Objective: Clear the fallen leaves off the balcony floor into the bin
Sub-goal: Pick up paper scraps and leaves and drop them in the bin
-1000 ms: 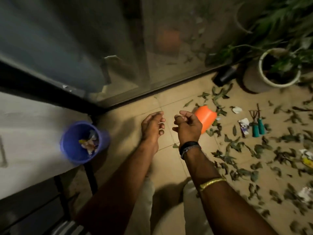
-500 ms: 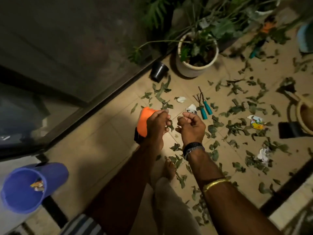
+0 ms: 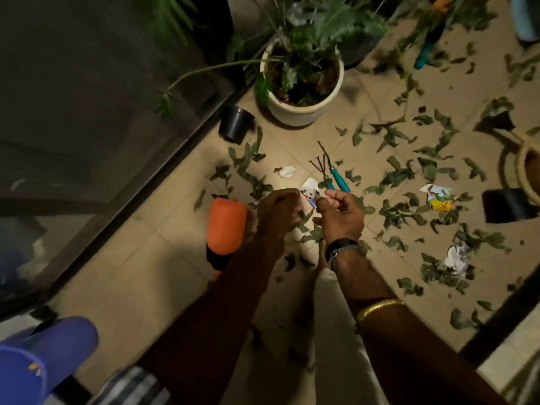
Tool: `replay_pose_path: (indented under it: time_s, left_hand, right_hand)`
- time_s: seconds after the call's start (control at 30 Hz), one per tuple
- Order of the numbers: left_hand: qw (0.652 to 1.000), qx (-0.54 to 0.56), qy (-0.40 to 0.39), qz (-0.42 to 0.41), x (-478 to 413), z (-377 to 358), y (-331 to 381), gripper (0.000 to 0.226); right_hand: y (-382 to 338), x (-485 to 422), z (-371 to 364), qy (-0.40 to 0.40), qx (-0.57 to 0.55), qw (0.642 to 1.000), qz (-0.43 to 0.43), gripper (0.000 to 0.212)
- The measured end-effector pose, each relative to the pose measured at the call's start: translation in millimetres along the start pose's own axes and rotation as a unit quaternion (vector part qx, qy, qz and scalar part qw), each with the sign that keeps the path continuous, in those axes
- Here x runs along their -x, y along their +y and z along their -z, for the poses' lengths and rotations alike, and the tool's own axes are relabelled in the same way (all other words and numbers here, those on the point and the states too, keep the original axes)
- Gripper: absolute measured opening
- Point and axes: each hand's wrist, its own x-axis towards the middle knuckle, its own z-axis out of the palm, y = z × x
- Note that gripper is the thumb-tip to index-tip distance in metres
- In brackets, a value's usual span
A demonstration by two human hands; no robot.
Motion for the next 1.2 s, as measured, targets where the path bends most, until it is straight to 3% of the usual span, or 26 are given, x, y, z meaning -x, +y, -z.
replay_pose_path:
  time_s: [0.07, 0.17, 0.3, 0.47, 0.6, 0.73, 0.83, 0.93, 0.97, 1.0, 1.03, 1.07, 1.1, 1.13, 1.2]
  left_hand:
    - [0.999, -0.016, 0.028, -0.004, -25.7, -13.6, -14.2, 0.026]
    - [0.996, -0.024, 0.073, 0.036, -77.7, -34.9, -45.3, 0.013]
    - [0.989, -0.036, 0.102, 0.102, -161.2, -53.2, -98.0, 0.019]
    - [0.984, -0.006, 0.126, 0.123, -237.0, -57.6, -156.2, 0.014]
    - [0.989, 0.028, 0.119, 0.089, -268.5, -50.8, -180.8, 0.02]
    - [0.992, 0.04, 0.093, 0.082, -282.9, -42.0, -193.7, 0.023]
    - [0.988, 0.046, 0.103, 0.107, -283.6, -34.7, -191.8, 0.05]
    - [0.986, 0.047, 0.088, 0.136, -282.4, -28.4, -181.8, 0.057]
    - [0.986, 0.051, 0.085, 0.138, -282.6, -26.2, -177.8, 0.05]
    - [0.985, 0.05, 0.099, 0.135, -280.5, -23.8, -172.1, 0.045]
    - [0.982, 0.059, 0.126, 0.13, -280.9, -20.4, -168.2, 0.043]
    - [0.978, 0.073, 0.153, 0.123, -282.7, -15.7, -165.4, 0.044]
    - [0.973, 0.091, 0.177, 0.114, -286.6, -10.0, -165.9, 0.045]
    - [0.969, 0.105, 0.195, 0.11, -288.3, -5.4, -163.3, 0.044]
    - [0.961, 0.114, 0.223, 0.118, -293.8, 3.4, -163.8, 0.037]
  right_hand:
    - [22.1, -34.0, -3.8, -0.017, 0.024, 0.999, -0.021, 0.022]
    - [55.8, -87.4, -9.1, -0.041, 0.095, 0.994, -0.028, 0.018]
    - [114.0, -158.2, -24.4, -0.102, 0.193, 0.975, 0.031, 0.021]
    - [193.3, -245.8, -60.3, -0.221, 0.355, 0.897, 0.145, 0.042]
    - [240.4, -284.2, -99.6, -0.203, 0.469, 0.832, 0.217, 0.056]
    - [260.2, -297.5, -113.7, -0.16, 0.561, 0.777, 0.238, 0.035]
    - [253.4, -287.5, -112.2, -0.193, 0.528, 0.778, 0.28, 0.028]
    - [226.3, -251.7, -119.9, -0.204, 0.465, 0.821, 0.26, 0.032]
    - [219.5, -241.4, -127.9, -0.243, 0.506, 0.789, 0.251, 0.03]
    - [217.5, -235.8, -132.9, -0.254, 0.564, 0.732, 0.286, 0.031]
    - [214.3, -232.9, -139.9, -0.267, 0.581, 0.721, 0.268, 0.035]
    - [205.6, -226.5, -146.8, -0.297, 0.553, 0.718, 0.3, 0.037]
    - [198.9, -225.4, -150.2, -0.302, 0.462, 0.773, 0.312, 0.037]
    - [195.5, -228.8, -153.0, -0.288, 0.404, 0.805, 0.326, 0.035]
    - [189.0, -246.7, -166.0, -0.247, 0.41, 0.823, 0.307, 0.04]
